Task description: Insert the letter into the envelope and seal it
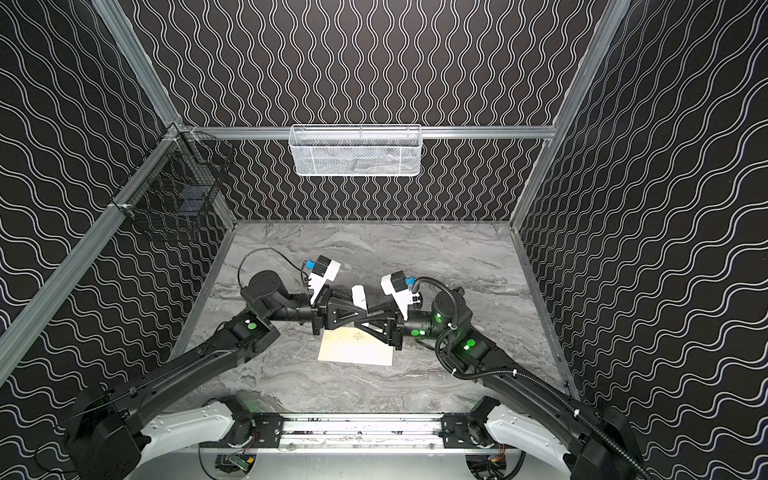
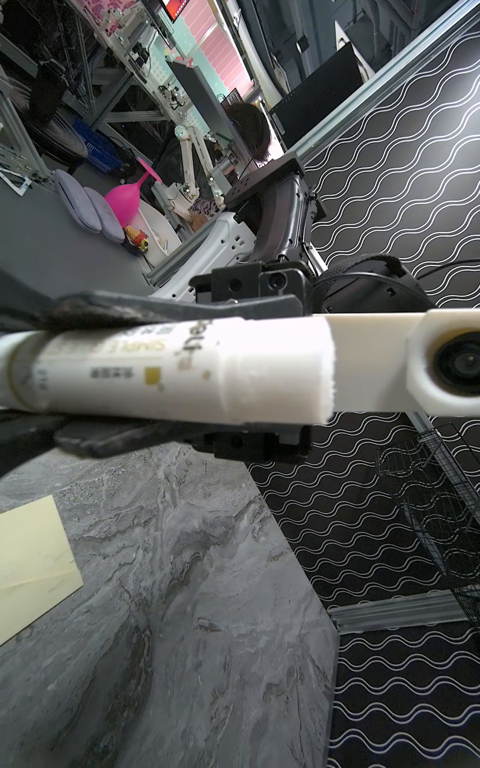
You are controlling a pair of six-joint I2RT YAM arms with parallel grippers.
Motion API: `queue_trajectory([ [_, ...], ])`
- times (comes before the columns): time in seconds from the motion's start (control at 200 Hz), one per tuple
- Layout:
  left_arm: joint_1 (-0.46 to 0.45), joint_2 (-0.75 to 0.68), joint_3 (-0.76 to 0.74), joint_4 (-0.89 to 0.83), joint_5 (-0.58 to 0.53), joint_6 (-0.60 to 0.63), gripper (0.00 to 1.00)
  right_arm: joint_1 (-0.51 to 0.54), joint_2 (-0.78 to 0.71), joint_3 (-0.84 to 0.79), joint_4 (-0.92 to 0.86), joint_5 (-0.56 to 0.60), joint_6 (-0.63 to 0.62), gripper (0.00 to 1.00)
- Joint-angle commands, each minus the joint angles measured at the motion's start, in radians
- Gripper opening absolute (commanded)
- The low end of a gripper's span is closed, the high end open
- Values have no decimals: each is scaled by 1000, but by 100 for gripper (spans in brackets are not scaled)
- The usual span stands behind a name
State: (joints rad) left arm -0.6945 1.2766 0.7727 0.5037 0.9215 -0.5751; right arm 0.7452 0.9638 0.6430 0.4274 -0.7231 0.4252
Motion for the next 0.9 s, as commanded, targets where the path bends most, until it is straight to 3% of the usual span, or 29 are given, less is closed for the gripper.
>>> queue_trajectory([
  [0.0,-14,5,12,-36,15,21,2,6,4,17,22,60,-3,0],
  [0.04,-14,6,19,-52,14,28,0,6,5,18,19,63,-3,0],
  [0.12,-15,11,41,-105,12,53,0,6,0,20,1,69,-6,9],
  [0.355,-15,2,49,-162,-7,95,0,6,-52,27,-110,102,-26,53],
  [0.435,-13,-2,58,-208,-21,135,0,6,-93,26,-185,124,-38,62],
  [0.691,-31,-12,144,-574,-91,445,0,0,-293,70,-549,190,-211,68],
  [0.896,-99,24,225,-789,-139,628,0,-11,-196,234,-667,148,-336,70],
])
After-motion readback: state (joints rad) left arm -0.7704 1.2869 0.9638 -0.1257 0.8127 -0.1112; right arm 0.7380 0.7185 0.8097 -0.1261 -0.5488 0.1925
